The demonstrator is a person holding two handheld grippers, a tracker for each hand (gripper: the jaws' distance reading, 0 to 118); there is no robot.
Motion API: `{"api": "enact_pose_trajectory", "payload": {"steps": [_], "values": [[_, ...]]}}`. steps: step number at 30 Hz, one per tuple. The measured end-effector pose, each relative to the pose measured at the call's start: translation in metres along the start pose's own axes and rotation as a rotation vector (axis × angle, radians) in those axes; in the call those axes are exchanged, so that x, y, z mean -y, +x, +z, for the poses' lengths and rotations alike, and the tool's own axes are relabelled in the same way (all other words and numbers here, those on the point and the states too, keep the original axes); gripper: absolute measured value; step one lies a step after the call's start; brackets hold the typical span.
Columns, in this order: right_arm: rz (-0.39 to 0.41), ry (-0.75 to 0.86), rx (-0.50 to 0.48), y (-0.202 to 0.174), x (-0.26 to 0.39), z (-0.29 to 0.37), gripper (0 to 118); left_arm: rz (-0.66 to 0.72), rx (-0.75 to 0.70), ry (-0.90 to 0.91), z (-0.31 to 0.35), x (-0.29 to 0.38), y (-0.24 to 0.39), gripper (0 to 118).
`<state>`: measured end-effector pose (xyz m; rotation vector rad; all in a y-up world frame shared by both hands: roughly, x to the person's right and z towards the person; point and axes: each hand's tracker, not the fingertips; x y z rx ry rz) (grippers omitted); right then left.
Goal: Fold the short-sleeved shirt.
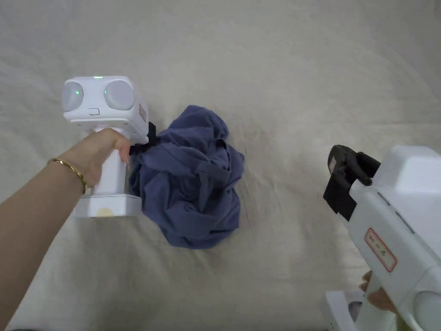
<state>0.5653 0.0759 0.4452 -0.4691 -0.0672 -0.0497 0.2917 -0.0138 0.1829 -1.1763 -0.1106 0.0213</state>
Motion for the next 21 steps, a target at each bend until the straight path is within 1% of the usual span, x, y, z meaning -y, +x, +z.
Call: {"api": "enact_pose_trajectory", "payload": {"steps": [2, 3, 6, 8, 9, 10, 11, 12, 13, 14, 15, 16, 19, 20, 21], "values": [[0.011, -0.002, -0.003, -0.001, 0.000, 0.000, 1, -0.037, -0.004, 0.014, 0.007, -0.001, 0.000, 9], [0.014, -0.003, -0.009, -0.002, 0.000, 0.000, 1, -0.032, -0.002, 0.021, 0.013, -0.001, -0.001, 9], [0.030, -0.013, -0.020, -0.005, -0.004, 0.001, 1, 0.044, 0.050, 0.097, 0.040, -0.004, -0.012, 9], [0.038, -0.035, -0.032, -0.008, -0.008, 0.000, 2, 0.040, 0.082, 0.145, 0.058, -0.003, -0.017, 9], [0.041, -0.053, -0.049, -0.009, -0.011, -0.003, 7, 0.029, 0.080, 0.165, 0.068, -0.001, -0.019, 9], [0.046, -0.099, -0.072, -0.011, -0.013, -0.006, 20, 0.024, 0.081, 0.185, 0.077, 0.001, -0.021, 9], [0.035, -0.102, -0.077, -0.013, -0.015, -0.009, 44, 0.016, 0.089, 0.198, 0.085, 0.003, -0.023, 9], [0.035, -0.136, -0.104, -0.016, -0.016, -0.015, 84, 0.011, 0.097, 0.217, 0.091, 0.005, -0.026, 9], [0.048, -0.184, -0.121, -0.018, -0.016, -0.020, 110, 0.009, 0.099, 0.234, 0.097, 0.007, -0.028, 9], [0.053, -0.231, -0.144, -0.022, -0.014, -0.028, 118, 0.003, 0.099, 0.245, 0.103, 0.010, -0.031, 9], [0.066, -0.277, -0.164, -0.027, -0.011, -0.034, 118, -0.005, 0.100, 0.252, 0.107, 0.013, -0.035, 9], [0.051, -0.279, -0.203, -0.031, -0.008, -0.038, 118, -0.011, 0.099, 0.257, 0.108, 0.016, -0.037, 9], [0.099, -0.399, -0.200, -0.043, 0.009, -0.061, 118, -0.016, 0.088, 0.258, 0.110, 0.025, -0.050, 9], [0.098, -0.435, -0.183, -0.046, 0.014, -0.070, 118, -0.015, 0.085, 0.255, 0.109, 0.029, -0.054, 9], [0.079, -0.455, -0.162, -0.048, 0.018, -0.079, 118, -0.007, 0.081, 0.250, 0.108, 0.033, -0.059, 9]]}}
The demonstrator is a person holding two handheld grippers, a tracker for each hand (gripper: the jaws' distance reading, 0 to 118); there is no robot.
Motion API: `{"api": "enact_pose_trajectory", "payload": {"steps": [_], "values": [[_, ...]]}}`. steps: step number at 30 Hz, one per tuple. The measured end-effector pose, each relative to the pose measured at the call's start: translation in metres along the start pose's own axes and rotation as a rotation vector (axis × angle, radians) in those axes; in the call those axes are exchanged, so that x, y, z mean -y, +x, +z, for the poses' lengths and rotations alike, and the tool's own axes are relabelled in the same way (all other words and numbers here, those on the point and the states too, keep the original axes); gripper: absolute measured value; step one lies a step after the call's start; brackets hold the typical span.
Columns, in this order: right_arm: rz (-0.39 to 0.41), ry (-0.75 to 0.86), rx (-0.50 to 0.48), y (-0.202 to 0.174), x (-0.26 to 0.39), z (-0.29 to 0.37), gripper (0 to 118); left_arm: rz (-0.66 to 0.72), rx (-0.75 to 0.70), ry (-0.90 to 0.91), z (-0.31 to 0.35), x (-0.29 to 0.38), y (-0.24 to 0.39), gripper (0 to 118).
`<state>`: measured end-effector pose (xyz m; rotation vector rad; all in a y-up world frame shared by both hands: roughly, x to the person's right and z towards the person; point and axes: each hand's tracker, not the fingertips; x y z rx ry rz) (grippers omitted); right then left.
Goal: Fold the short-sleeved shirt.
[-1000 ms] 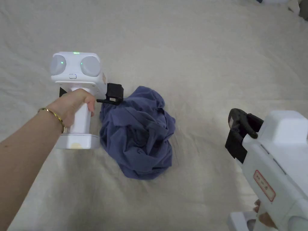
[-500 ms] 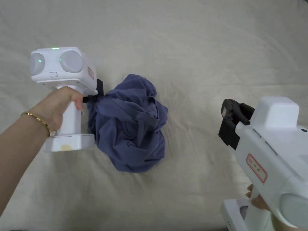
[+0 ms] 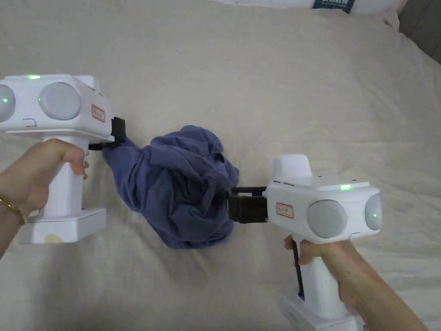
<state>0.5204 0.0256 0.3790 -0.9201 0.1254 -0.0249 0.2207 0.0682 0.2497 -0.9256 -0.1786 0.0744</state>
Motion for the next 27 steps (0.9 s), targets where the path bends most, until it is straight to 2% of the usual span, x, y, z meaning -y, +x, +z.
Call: {"api": "enact_pose_trajectory", "payload": {"steps": [3, 9, 13, 17, 18, 19, 20, 21, 22, 27], "values": [[-0.086, -0.018, 0.015, 0.004, -0.011, -0.025, 118, 0.027, -0.015, -0.021, -0.002, 0.014, -0.018, 9], [-0.182, -0.041, 0.023, 0.014, -0.060, -0.063, 118, 0.048, -0.029, -0.063, -0.014, 0.042, -0.041, 9], [-0.197, -0.082, 0.039, 0.010, -0.091, -0.087, 118, 0.055, -0.033, -0.085, -0.025, 0.054, -0.045, 9], [-0.187, -0.171, 0.016, -0.006, -0.103, -0.110, 102, 0.082, -0.027, -0.101, -0.034, 0.058, -0.051, 9], [-0.179, -0.198, 0.012, -0.010, -0.104, -0.115, 94, 0.089, -0.022, -0.103, -0.035, 0.057, -0.052, 9], [-0.169, -0.222, 0.025, -0.014, -0.104, -0.121, 80, 0.095, -0.020, -0.103, -0.035, 0.056, -0.053, 9], [-0.158, -0.235, 0.048, -0.017, -0.103, -0.124, 60, 0.100, -0.016, -0.103, -0.035, 0.055, -0.054, 9], [-0.157, -0.241, 0.065, -0.019, -0.103, -0.127, 29, 0.107, -0.011, -0.102, -0.034, 0.054, -0.054, 9], [-0.160, -0.245, 0.073, -0.020, -0.103, -0.129, 15, 0.111, -0.005, -0.099, -0.032, 0.053, -0.054, 9], [-0.172, -0.181, 0.060, -0.013, -0.105, -0.098, 9, 0.155, 0.035, -0.074, -0.013, 0.045, -0.055, 9]]}}
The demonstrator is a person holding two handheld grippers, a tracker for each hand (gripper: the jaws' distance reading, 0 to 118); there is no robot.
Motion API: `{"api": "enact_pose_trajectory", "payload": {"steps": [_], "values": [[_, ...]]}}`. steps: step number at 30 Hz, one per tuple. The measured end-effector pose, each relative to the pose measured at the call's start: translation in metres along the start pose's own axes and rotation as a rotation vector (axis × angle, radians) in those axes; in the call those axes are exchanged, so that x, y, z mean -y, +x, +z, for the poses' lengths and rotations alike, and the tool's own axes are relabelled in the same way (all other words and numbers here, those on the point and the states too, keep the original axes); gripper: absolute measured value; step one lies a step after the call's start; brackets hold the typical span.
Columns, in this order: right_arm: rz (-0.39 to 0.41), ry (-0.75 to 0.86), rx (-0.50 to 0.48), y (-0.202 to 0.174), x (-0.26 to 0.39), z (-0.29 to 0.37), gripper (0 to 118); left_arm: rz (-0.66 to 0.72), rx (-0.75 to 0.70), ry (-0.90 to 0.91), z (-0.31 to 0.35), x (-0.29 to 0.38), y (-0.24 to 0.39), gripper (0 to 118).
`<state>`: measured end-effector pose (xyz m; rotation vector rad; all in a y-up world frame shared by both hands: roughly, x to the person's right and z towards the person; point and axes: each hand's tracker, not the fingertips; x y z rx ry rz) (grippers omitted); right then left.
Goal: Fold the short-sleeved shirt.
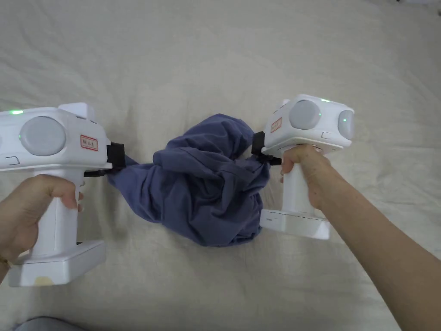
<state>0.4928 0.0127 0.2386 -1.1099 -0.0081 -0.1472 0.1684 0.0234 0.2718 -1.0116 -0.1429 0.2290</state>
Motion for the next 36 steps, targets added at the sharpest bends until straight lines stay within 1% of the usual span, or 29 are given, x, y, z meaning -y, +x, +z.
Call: {"api": "enact_pose_trajectory", "payload": {"steps": [3, 5, 6, 9, 12, 14, 17, 21, 25, 29, 30, 31, 32, 34, 36], "values": [[0.023, 0.088, -0.025, 0.019, -0.005, 0.049, 9, 0.092, 0.064, 0.044, 0.024, -0.012, -0.004, 9], [0.010, 0.167, -0.033, 0.034, -0.007, 0.091, 9, 0.126, 0.092, 0.094, 0.047, -0.022, -0.008, 9], [-0.002, 0.198, -0.033, 0.042, -0.008, 0.112, 9, 0.130, 0.098, 0.122, 0.059, -0.028, -0.008, 9], [-0.052, 0.319, -0.049, 0.068, -0.014, 0.185, 9, 0.081, 0.057, 0.250, 0.108, -0.048, -0.004, 9], [-0.062, 0.450, -0.041, 0.087, -0.020, 0.259, 9, 0.064, 0.066, 0.387, 0.164, -0.068, 0.002, 9], [-0.065, 0.527, -0.033, 0.093, -0.020, 0.297, 9, 0.052, 0.067, 0.473, 0.200, -0.080, 0.008, 9], [-0.063, 0.643, 0.026, 0.095, -0.024, 0.352, 9, 0.027, 0.062, 0.608, 0.242, -0.096, 0.017, 9], [-0.073, 0.717, 0.033, 0.095, -0.027, 0.415, 9, 0.081, 0.016, 0.730, 0.294, -0.110, 0.028, 9], [-0.051, 0.800, 0.062, 0.094, -0.033, 0.461, 9, 0.077, -0.012, 0.814, 0.341, -0.131, 0.030, 9], [-0.093, 0.836, 0.002, 0.089, -0.039, 0.495, 9, 0.072, -0.044, 0.861, 0.368, -0.147, 0.039, 9], [-0.101, 0.830, -0.003, 0.087, -0.044, 0.501, 9, 0.070, -0.053, 0.863, 0.373, -0.153, 0.042, 9], [-0.105, 0.829, -0.003, 0.098, -0.058, 0.501, 9, 0.066, -0.065, 0.865, 0.376, -0.159, 0.046, 9], [-0.104, 0.830, -0.001, 0.097, -0.063, 0.504, 9, 0.064, -0.081, 0.867, 0.377, -0.168, 0.048, 9], [-0.087, 0.843, 0.033, 0.090, -0.076, 0.508, 9, 0.029, -0.126, 0.882, 0.377, -0.184, 0.055, 9], [-0.078, 0.851, 0.077, 0.090, -0.093, 0.507, 9, 0.016, -0.136, 0.888, 0.376, -0.197, 0.065, 9]]}}
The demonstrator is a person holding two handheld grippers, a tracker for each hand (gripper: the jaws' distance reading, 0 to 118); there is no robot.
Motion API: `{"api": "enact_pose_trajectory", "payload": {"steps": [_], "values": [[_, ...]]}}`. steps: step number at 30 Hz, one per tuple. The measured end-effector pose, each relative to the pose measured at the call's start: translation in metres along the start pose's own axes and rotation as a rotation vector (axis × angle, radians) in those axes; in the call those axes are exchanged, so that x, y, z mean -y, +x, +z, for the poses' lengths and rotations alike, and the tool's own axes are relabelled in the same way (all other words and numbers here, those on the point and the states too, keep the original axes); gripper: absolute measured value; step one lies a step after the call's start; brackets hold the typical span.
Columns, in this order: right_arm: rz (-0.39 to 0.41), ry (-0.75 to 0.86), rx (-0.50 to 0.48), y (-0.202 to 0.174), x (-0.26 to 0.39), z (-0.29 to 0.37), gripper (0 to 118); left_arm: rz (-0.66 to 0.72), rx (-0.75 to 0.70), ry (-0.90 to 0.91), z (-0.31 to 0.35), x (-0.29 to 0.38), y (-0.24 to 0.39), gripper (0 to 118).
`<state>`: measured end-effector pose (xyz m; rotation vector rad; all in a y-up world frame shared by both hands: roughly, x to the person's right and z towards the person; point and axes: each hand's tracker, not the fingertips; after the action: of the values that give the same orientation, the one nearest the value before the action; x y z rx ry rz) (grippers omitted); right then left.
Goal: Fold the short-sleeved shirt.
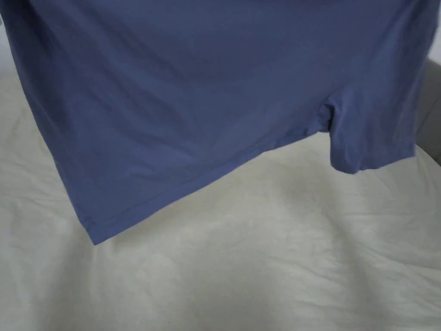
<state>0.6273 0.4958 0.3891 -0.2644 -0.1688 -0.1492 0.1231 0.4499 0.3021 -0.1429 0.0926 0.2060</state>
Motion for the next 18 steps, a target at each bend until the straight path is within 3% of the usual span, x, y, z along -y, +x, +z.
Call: {"api": "enact_pose_trajectory", "payload": {"steps": [11, 18], "values": [[-0.005, -0.014, 0.153, -0.008, -0.044, -0.102, 9, -0.049, -0.054, 0.063, -0.093, -0.045, 0.053, 9], [-0.042, -0.007, 0.194, 0.007, -0.027, -0.157, 9, -0.050, -0.005, 0.060, -0.126, -0.021, 0.063, 9]]}}
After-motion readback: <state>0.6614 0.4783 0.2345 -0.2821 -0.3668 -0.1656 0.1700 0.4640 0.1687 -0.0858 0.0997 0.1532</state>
